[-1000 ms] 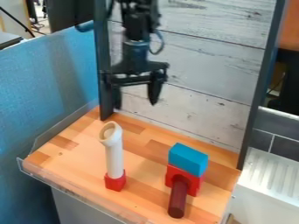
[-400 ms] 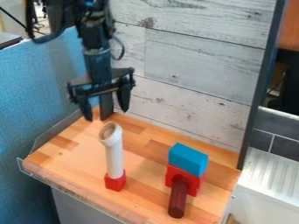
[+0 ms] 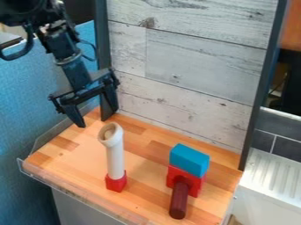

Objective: Put a ring on a cylinder

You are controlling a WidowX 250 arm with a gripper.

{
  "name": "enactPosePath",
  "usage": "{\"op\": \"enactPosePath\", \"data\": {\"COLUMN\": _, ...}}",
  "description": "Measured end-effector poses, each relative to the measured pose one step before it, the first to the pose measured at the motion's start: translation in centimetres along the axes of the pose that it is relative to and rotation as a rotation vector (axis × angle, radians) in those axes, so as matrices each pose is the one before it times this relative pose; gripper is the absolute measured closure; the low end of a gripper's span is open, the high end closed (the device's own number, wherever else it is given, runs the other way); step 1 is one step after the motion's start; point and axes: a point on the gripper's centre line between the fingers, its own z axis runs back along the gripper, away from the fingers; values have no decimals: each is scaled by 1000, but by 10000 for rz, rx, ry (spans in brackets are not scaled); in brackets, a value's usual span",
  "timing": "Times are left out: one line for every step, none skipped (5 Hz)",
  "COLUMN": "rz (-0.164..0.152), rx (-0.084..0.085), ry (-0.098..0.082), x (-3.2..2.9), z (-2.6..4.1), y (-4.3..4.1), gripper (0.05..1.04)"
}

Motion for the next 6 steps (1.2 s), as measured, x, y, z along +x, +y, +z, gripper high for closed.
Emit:
{"op": "enactPosePath", "data": {"rz": 22, "rx": -177, "ry": 167, "x": -88, "z": 162, "y": 216, "gripper": 83}}
{"op": "enactPosePath", "data": {"rz": 35, "rx": -17, "ry": 196, "x": -154, "z": 149, "y": 124, "gripper": 83}}
{"op": "enactPosePath", "data": {"rz": -41, "rx": 246, "ry": -188, "x": 381, "z": -315, "y": 424, "gripper": 83}}
{"op": "enactPosePath", "data": {"rz": -36, "rx": 160, "ry": 1, "x": -195, "z": -970, "y": 476, "gripper": 83}}
{"op": "enactPosePath", "data": {"rz": -133, "rx": 143, "ry": -23, "x": -310, "z": -568, "y": -90, "gripper": 83}}
{"op": "enactPosePath", "data": {"rz": -48, "rx": 35, "ry": 222, "x": -622, "z": -224, "y": -638, "gripper": 83}}
